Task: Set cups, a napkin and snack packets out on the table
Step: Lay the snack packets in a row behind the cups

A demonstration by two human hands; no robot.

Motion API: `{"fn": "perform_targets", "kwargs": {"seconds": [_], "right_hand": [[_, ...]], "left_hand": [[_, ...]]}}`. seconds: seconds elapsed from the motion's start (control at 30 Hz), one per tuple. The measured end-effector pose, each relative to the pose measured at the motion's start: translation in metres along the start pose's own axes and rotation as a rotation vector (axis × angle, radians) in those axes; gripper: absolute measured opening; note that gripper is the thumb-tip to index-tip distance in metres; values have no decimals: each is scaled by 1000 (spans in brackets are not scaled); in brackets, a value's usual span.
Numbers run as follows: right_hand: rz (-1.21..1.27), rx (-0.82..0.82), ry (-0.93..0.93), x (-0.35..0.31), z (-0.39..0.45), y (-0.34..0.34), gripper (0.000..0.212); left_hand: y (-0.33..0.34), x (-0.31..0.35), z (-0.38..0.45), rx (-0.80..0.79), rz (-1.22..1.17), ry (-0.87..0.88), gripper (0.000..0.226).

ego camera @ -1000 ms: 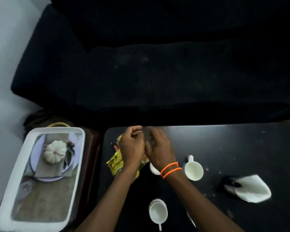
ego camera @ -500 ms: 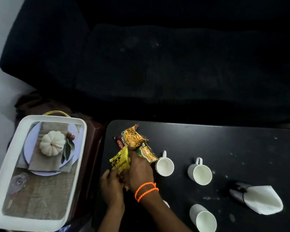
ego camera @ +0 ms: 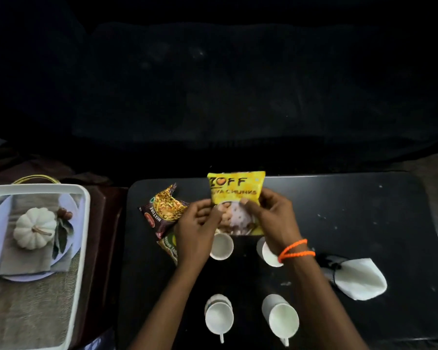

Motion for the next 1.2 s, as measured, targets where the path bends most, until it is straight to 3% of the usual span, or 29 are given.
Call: {"fn": "perform_targets", "kwargs": {"seconds": [0.1, 0.17, 0.27, 0.33, 0.43, 0.6, 0.87, 0.93, 1.0, 1.1, 1.2], "right_hand": [[-27, 36, 67, 8, 39, -28, 14], [-209, 57, 74, 18, 61, -38, 18], [-691, 140, 2, 31, 78, -46, 55], [-769, 157, -73, 33, 77, -46, 68], [-868, 93, -126, 38, 74, -37, 72], [-924, 73, -90, 45, 72, -25, 63], [-1078, 69, -60, 37, 66, -20, 68], [-1095, 160, -178, 24, 57, -11, 67], [-967, 166, -304, 13, 45, 11, 57], [-862, -58, -286, 13, 37, 63, 47], [-886, -245, -209, 25, 37, 116, 52]], "left_hand": [[35, 6, 29, -95, 139, 46, 20], [49, -2, 47, -171, 314, 18, 31], [59, -12, 62, -162, 616, 102, 45], [63, -10, 65, -156, 636, 198, 48], [76, -9, 73, -272, 690, 284, 59], [83, -15, 78, -382, 755, 281, 68], [79, -12, 70, -369, 736, 268, 69], [63, -6, 63, -263, 630, 296, 55], [34, -6, 50, -34, 489, 295, 38], [-20, -24, 22, 335, 363, 240, 26], [-70, -52, 15, 583, 260, -3, 36]]}}
Point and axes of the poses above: each hand's wrist, its own z-axis towards the middle knuckle, its own y-axis out of the palm, x = y × z, the point moved 4 cm from there along z, towards the middle knuckle, and after that the axes turned 1 degree about y, right-handed, at the moved point
